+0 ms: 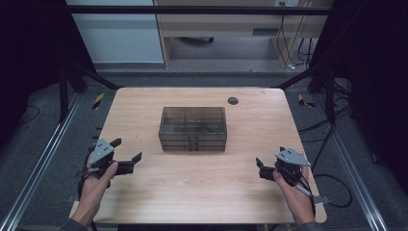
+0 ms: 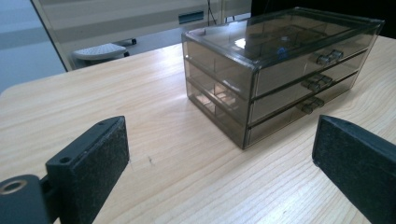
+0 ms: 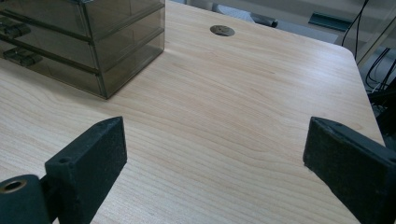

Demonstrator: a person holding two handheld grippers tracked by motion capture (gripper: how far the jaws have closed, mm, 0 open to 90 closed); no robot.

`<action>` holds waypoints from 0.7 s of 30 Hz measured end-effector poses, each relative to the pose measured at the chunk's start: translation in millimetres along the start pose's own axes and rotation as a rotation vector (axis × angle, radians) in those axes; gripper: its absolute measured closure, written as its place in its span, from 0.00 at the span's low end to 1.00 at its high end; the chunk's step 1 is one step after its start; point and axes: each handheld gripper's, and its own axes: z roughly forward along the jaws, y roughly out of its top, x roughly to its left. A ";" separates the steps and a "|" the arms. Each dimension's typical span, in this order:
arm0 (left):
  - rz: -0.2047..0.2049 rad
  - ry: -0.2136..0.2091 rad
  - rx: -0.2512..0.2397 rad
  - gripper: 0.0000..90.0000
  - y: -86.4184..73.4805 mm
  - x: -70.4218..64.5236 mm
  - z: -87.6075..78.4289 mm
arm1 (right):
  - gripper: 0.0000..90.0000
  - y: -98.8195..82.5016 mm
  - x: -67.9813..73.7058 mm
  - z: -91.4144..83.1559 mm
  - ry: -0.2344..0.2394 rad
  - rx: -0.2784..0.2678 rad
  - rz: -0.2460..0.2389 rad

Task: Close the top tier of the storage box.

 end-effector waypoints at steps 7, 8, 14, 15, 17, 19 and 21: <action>-0.007 0.019 0.003 0.04 -12.4 -2.6 2.3 | 0.07 -8.1 0.0 5.1 0.011 -0.003 0.023; -0.010 0.013 0.003 0.04 -14.3 -2.3 2.9 | 0.07 -9.6 -0.9 6.2 0.011 -0.005 0.027; -0.020 0.023 0.016 0.04 -22.7 -2.4 4.6 | 0.07 -18.2 -4.1 11.1 0.009 0.018 0.050; -0.025 0.025 0.022 0.04 -24.3 -2.7 5.0 | 0.07 -19.7 -4.4 12.0 0.009 0.021 0.053; -0.022 0.022 0.026 0.04 -27.0 -2.1 5.4 | 0.07 -21.0 -4.4 12.8 0.007 0.025 0.054; -0.026 0.025 0.033 0.04 -30.1 -3.0 6.1 | 0.07 -23.3 -4.3 14.3 0.010 0.029 0.055; -0.031 0.023 0.043 0.04 -33.7 -4.4 7.4 | 0.07 -24.9 -3.6 15.7 0.013 0.032 0.060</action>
